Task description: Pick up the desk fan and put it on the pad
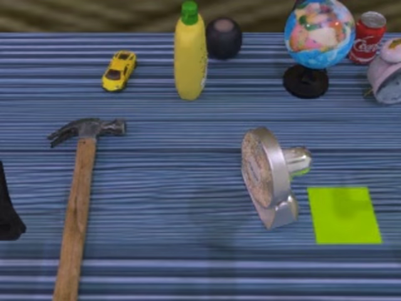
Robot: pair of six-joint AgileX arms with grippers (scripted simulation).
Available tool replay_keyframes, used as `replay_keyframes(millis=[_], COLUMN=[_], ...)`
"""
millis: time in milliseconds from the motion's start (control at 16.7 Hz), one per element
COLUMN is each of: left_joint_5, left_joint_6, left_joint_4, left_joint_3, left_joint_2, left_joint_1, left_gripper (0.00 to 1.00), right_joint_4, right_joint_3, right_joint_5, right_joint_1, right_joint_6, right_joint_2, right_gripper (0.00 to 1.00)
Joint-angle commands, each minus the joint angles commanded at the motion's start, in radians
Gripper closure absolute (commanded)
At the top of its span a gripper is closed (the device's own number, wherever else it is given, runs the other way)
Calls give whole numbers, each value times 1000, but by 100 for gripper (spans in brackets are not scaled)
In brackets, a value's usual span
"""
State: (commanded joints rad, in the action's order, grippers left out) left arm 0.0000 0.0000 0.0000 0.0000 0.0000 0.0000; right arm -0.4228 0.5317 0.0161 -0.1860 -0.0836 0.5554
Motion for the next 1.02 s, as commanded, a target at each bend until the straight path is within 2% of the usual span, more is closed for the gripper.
replay_keyframes(millis=[600,840,1020], left_joint_5=[0,0,0], left_joint_6=[0,0,0], left_joint_4=[0,0,0], left_joint_3=[0,0,0], left_joint_2=[0,0,0], left_joint_1=[0,0,0], left_gripper=[0,0,0], right_joint_4=[-713,-921,-1018], right_joint_3=[1005,1320,1472], right_joint_5=[-17,-20,-19], right_joint_1=[-273,-357,-398], right_joint_6=[-145,-190,-213], right_joint_2=[1074,1399,1545], right_gripper=[0,0,0])
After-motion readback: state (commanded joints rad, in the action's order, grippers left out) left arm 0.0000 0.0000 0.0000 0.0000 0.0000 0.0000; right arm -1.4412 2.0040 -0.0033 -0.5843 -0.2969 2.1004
